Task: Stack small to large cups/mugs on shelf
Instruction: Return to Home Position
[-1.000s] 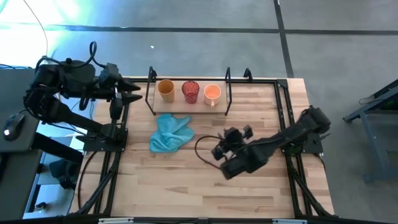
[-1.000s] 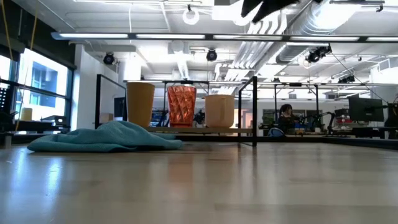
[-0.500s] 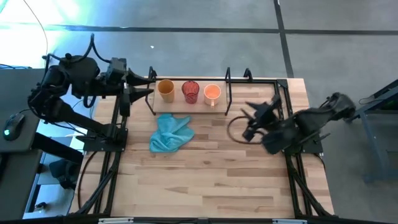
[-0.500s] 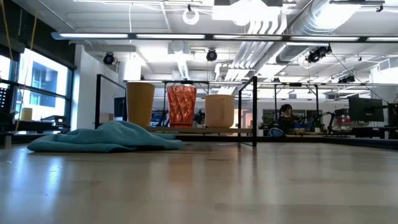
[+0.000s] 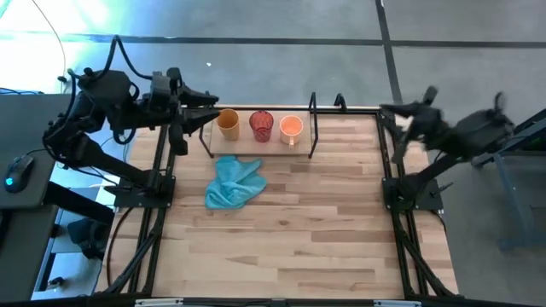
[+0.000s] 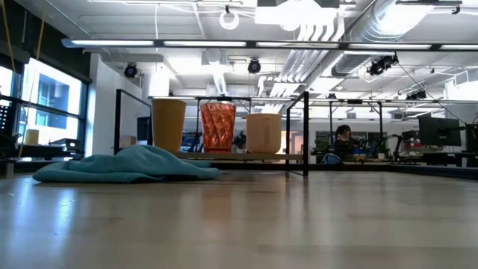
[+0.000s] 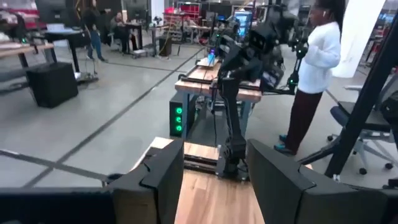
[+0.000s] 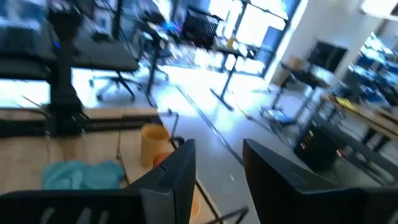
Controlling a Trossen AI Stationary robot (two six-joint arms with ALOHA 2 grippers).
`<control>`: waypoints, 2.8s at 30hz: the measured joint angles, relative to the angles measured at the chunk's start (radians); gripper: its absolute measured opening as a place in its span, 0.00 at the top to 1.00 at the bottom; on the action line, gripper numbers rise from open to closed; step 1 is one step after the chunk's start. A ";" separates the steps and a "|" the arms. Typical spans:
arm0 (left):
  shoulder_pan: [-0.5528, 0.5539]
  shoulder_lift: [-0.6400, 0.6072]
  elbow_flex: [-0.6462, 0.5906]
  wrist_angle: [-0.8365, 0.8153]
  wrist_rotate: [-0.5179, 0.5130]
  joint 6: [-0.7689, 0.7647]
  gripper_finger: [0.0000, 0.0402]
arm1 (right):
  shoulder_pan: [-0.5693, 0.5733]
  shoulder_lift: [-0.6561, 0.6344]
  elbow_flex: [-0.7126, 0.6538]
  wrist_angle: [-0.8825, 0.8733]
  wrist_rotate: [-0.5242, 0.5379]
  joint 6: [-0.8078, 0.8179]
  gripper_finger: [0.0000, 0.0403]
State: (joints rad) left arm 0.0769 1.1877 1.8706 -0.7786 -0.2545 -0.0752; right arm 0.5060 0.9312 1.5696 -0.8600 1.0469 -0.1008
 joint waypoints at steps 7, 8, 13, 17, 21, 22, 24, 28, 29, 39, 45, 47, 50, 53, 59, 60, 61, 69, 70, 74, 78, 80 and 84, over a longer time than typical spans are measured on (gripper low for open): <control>0.000 0.008 0.000 0.085 0.000 0.104 0.59 | 0.000 -0.150 0.000 0.150 -0.128 -0.247 0.69; 0.000 0.008 0.000 0.099 0.000 0.125 0.59 | 0.000 -0.170 0.000 0.168 -0.145 -0.275 0.69; 0.002 0.006 0.000 0.161 0.000 0.216 0.59 | 0.000 -0.266 0.000 0.196 -0.215 -0.352 0.69; 0.002 -0.007 0.000 0.185 0.000 0.242 0.59 | 0.000 -0.344 0.000 0.165 -0.267 -0.353 0.69; 0.002 -0.023 0.000 0.197 -0.001 0.263 0.59 | 0.000 -0.417 0.000 0.149 -0.332 -0.353 0.69; 0.002 -0.026 0.000 0.201 -0.001 0.264 0.59 | 0.000 -0.433 0.000 0.150 -0.344 -0.356 0.69; 0.002 -0.036 0.000 0.212 -0.012 0.278 0.59 | 0.000 -0.462 0.000 0.151 -0.368 -0.378 0.69; 0.002 -0.056 0.000 0.236 -0.015 0.295 0.59 | 0.000 -0.502 0.000 0.151 -0.484 -0.398 0.69; 0.002 -0.059 0.000 0.246 0.001 0.304 0.59 | 0.002 -0.509 0.000 0.148 -0.525 -0.398 0.69; 0.002 -0.096 0.000 0.190 0.329 0.327 0.59 | 0.072 -0.536 0.000 0.004 -0.816 -0.335 0.69; 0.002 -0.123 0.000 0.085 0.408 0.277 0.59 | 0.142 -0.536 0.000 -0.049 -0.809 -0.231 0.69; 0.002 -0.131 0.000 0.043 0.408 0.263 0.59 | 0.161 -0.536 0.000 -0.056 -0.799 -0.204 0.69; 0.002 -0.134 0.000 -0.004 0.408 0.250 0.59 | 0.188 -0.536 0.000 -0.098 -0.763 -0.156 0.69; 0.002 -0.137 0.000 -0.032 0.408 0.250 0.59 | 0.217 -0.539 0.000 -0.150 -0.718 -0.099 0.69; 0.002 -0.140 0.000 -0.048 0.457 0.247 0.59 | 0.295 -0.547 -0.027 -0.173 -0.666 0.053 0.69; 0.002 -0.140 0.000 -0.052 0.457 0.245 0.59 | 0.305 -0.547 -0.041 -0.182 -0.661 0.078 0.69; 0.002 -0.140 0.000 -0.054 0.457 0.240 0.59 | 0.315 -0.548 -0.057 -0.191 -0.661 0.103 0.69; 0.002 -0.151 0.000 -0.064 0.457 0.190 0.59 | 0.299 -0.670 -0.277 -0.150 -0.763 0.225 0.69; 0.002 -0.153 0.000 -0.063 0.457 0.181 0.59 | 0.291 -0.700 -0.306 -0.114 -0.769 0.220 0.69; 0.001 -0.153 0.000 -0.063 0.467 0.144 0.59 | 0.264 -0.816 -0.421 0.044 -0.791 0.190 0.69; 0.001 -0.139 0.000 -0.059 0.483 0.122 0.59 | 0.244 -0.886 -0.514 0.124 -0.821 0.178 0.69; 0.001 -0.135 -0.001 -0.046 0.483 0.123 0.59 | 0.236 -0.903 -0.538 0.120 -0.850 0.196 0.69; 0.001 -0.142 -0.001 -0.019 0.465 0.128 0.59 | 0.205 -0.921 -0.548 0.114 -0.922 0.219 0.69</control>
State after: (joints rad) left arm 0.0780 1.0460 1.8700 -0.7975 0.2101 0.0525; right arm 0.7108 0.0100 1.0214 -0.7463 0.1247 0.1181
